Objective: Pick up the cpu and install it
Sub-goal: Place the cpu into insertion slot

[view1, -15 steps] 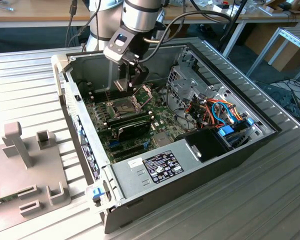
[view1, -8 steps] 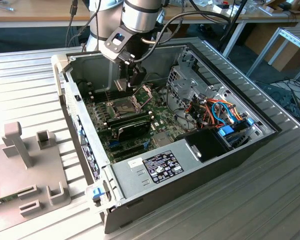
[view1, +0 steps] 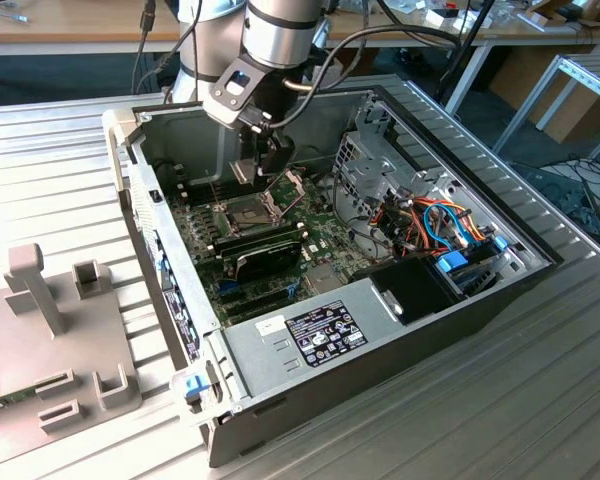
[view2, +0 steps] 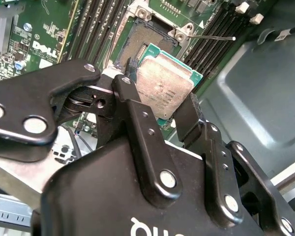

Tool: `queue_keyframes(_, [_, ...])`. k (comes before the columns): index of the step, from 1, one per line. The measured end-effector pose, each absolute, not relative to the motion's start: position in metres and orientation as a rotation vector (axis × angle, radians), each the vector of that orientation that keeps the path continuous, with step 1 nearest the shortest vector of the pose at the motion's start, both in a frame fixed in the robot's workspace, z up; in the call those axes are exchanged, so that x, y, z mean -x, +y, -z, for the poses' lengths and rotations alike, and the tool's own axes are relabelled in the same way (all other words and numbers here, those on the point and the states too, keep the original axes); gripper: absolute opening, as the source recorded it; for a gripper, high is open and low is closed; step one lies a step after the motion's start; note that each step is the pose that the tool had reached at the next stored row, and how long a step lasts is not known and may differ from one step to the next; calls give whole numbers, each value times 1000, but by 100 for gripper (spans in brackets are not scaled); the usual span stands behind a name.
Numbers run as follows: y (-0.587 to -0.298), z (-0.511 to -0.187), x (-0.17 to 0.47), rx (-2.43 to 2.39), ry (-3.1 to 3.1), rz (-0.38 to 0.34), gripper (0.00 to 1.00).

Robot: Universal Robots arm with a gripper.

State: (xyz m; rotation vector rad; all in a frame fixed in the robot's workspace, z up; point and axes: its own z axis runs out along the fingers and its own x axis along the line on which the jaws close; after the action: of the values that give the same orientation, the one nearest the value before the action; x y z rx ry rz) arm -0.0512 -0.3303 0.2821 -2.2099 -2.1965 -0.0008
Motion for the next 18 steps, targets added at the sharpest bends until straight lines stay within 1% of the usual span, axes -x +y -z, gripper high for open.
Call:
queue_keyframes(11, [-331,-279,51,2170,-2243,7,55])
queue_keyframes(18, [-331,-266,51,2170,-2242,7,55])
